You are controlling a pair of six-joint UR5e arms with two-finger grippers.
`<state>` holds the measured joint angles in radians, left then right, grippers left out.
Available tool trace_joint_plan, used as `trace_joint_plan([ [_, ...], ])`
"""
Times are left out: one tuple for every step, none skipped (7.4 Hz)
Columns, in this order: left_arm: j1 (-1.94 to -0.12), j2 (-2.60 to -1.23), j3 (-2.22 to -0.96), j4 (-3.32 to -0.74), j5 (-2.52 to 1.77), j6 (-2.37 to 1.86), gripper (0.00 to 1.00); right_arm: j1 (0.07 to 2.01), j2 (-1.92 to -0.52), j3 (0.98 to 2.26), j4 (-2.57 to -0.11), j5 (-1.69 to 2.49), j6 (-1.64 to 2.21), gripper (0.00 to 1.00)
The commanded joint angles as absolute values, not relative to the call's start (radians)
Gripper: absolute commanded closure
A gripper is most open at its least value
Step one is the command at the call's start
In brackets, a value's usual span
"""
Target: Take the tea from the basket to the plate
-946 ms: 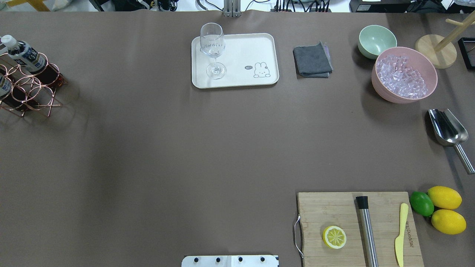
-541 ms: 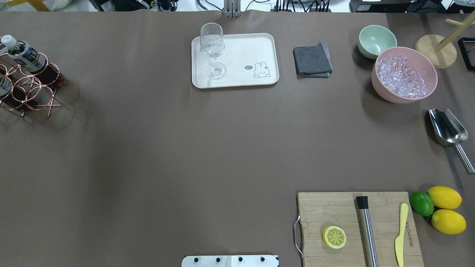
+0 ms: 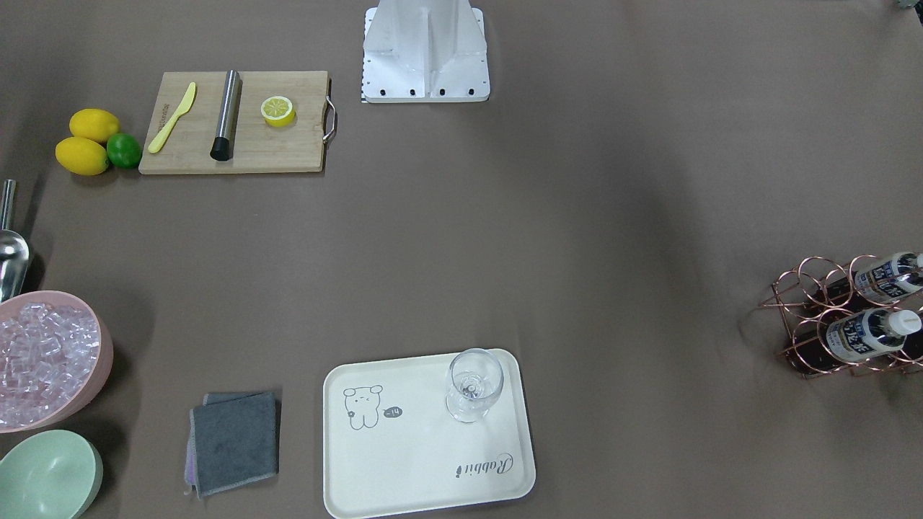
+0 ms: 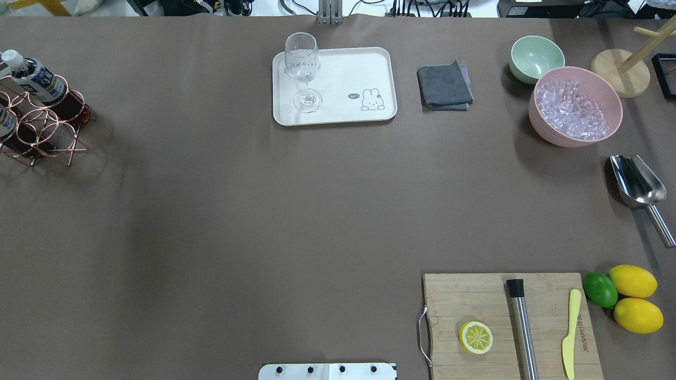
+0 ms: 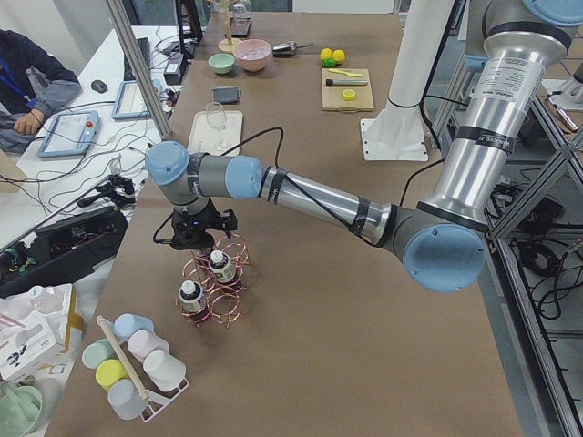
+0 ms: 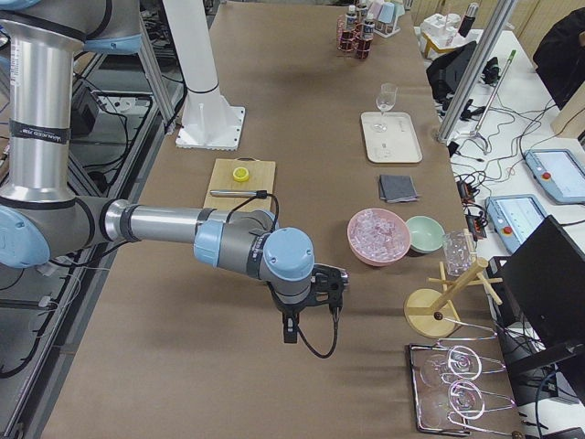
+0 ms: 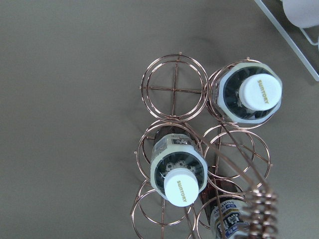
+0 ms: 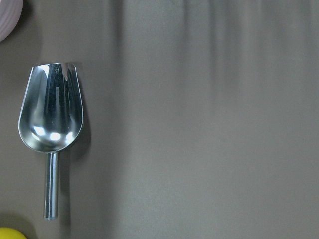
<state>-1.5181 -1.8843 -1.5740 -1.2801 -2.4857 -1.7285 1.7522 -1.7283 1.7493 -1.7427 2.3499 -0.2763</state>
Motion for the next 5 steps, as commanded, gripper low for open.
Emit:
trace_joint_plan([
  [-1.523,-1.875,-1.578,-1.266,-2.447,-1.664,0.11,1.752,-1.724,1.75,-1.743,2.35,-0.276,0.0],
  [-1.523,-1.875,-1.575,-1.262,-2.442,-1.663,0.12,1.752,-1.72,1.749,-1.743,2.35,-0.276,0.0],
  [-1.526,-1.879,-1.566,-1.262,-2.439,-1.663,0.12,1.75,-1.718,1.75,-1.743,2.35,-0.27,0.0],
  [-1.529,-1.887,-1.562,-1.262,-2.422,-1.663,0.12,1.75,-1.712,1.75,-1.743,2.35,-0.27,0.0],
  [-1.542,-1.902,-1.528,-1.266,-2.421,-1.661,0.13,1.749,-1.703,1.749,-1.744,2.35,-0.267,0.0],
])
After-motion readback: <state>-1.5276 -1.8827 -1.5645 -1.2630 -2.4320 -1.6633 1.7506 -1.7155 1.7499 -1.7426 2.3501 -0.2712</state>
